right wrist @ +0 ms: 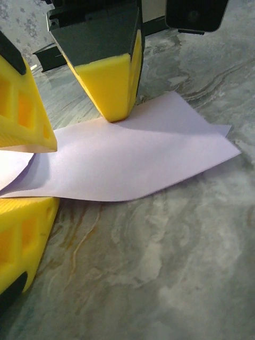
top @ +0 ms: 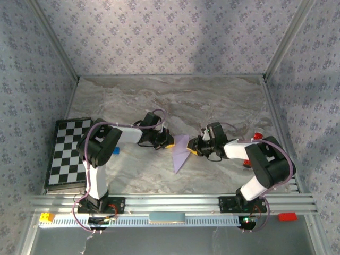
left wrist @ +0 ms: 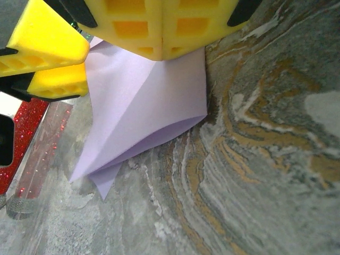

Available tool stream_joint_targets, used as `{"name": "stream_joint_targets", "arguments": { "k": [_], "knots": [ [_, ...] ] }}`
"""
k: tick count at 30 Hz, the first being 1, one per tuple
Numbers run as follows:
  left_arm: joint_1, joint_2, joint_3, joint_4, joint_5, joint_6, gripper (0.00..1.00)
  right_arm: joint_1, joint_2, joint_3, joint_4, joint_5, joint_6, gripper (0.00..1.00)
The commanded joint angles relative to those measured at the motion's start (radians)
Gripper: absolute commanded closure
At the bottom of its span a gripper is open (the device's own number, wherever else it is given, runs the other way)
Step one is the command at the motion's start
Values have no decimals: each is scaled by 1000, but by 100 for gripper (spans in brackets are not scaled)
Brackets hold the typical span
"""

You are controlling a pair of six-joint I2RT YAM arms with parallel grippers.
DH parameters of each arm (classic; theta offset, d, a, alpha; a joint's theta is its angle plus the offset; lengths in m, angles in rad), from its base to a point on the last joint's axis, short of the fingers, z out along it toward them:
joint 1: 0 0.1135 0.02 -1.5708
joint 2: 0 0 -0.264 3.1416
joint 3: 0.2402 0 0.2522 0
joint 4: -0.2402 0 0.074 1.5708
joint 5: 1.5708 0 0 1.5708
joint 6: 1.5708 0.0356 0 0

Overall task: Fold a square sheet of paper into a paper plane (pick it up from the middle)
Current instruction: Fold the wing for the fifth time at the center of the table.

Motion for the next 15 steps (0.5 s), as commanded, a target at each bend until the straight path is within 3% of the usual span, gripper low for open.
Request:
{"name": "stream_joint_targets", "arguments": {
  "k": [1,15],
  "knots": [
    [7,35,4,-91,-23,21,100,-15,30,40,5,-65,-72,74],
    [7,35,15,-109,-31,23,100,-49,96,107,-89,-106,-168,73]
  ]
}}
